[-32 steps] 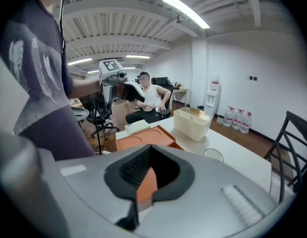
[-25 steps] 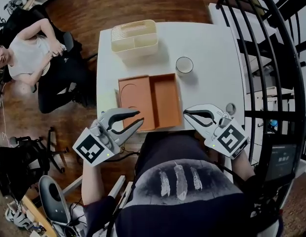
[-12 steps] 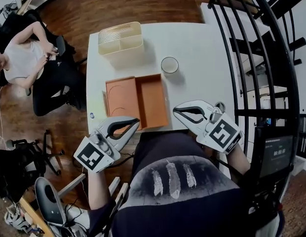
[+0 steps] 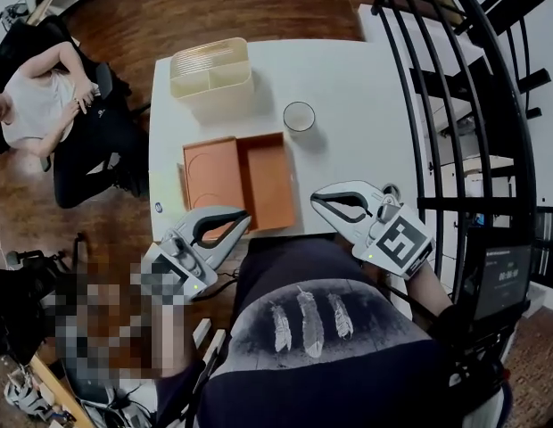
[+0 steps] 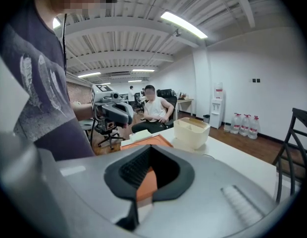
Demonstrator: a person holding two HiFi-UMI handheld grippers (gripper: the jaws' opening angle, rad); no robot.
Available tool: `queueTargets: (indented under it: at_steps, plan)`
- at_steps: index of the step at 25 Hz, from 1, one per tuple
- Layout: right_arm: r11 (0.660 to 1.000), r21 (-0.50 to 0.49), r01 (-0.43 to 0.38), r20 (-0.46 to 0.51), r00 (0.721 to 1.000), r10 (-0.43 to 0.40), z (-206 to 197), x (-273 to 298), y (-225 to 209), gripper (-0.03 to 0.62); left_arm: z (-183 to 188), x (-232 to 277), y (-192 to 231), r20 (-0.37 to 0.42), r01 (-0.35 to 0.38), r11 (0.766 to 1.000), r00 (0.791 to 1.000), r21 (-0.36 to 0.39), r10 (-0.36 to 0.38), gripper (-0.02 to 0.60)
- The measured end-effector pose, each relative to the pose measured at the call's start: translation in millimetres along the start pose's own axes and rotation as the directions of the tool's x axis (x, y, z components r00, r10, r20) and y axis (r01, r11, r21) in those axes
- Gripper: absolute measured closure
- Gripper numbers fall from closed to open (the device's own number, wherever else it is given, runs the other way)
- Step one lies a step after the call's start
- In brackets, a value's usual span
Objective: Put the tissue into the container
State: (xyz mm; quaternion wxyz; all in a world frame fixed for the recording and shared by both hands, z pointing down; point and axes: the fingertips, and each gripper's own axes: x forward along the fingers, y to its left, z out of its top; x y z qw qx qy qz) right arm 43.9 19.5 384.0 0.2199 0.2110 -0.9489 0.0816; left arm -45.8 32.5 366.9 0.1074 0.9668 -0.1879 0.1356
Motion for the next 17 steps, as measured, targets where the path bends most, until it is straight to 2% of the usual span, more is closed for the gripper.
queueTargets:
  at_steps: [5, 9, 13, 17]
  plan:
    - [1.0, -0.015, 0.011, 0.004, 1.0, -0.011, 6, 0, -6, 0.591, 5, 4, 5, 0.015, 0.005, 1.0, 1.0, 0.017, -0.005, 0.568]
    - [1.0, 0.0, 0.015, -0.001, 1.0, -0.015, 6, 4, -5, 0.591, 3, 1, 8, 0.019, 0.0, 1.0, 1.0, -0.005, 0.0, 0.568]
    - [1.0, -0.009, 0.018, -0.005, 1.0, -0.018, 8, 9, -8, 0.591, 3, 1, 14, 0.026, -0.001, 1.0, 1.0, 0.015, 0.001, 0.568]
    - [1.0, -0.011, 0.006, -0.006, 1.0, -0.006, 5, 16, -7, 0.591, 3, -4, 14, 0.039, -0.015, 1.0, 0.999, -0.007, 0.015, 0.568]
